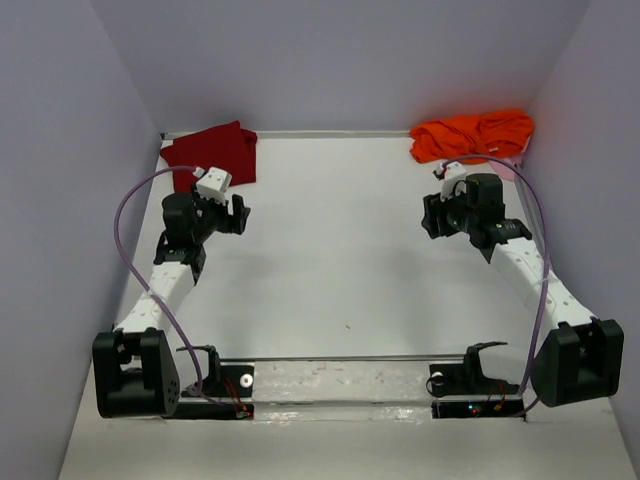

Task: Fold and stack the t-shirts
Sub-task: Reset both arms

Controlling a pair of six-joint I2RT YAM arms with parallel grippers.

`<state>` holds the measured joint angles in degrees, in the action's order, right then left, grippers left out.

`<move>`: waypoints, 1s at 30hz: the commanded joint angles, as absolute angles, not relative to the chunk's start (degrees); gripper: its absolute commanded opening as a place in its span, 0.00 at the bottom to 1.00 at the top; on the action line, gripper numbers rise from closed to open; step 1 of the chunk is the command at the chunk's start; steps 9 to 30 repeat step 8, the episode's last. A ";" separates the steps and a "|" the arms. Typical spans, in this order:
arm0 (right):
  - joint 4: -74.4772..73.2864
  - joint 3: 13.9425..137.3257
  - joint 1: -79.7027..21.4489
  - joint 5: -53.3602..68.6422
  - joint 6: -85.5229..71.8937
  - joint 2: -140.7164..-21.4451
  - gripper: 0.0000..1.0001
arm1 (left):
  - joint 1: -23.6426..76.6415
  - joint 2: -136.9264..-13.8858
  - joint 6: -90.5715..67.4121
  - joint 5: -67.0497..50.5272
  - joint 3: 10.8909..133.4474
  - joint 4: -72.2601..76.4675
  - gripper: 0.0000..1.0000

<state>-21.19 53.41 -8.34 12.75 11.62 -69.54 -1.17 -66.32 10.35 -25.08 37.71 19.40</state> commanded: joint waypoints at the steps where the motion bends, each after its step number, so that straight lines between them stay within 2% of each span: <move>1: -20.22 53.09 -8.35 15.46 10.28 -68.82 0.58 | -0.97 -65.30 11.69 -27.86 36.83 20.92 0.80; 30: -18.90 52.38 -7.82 16.44 11.16 -68.29 0.57 | -0.36 -66.89 13.71 -27.43 36.21 20.57 0.81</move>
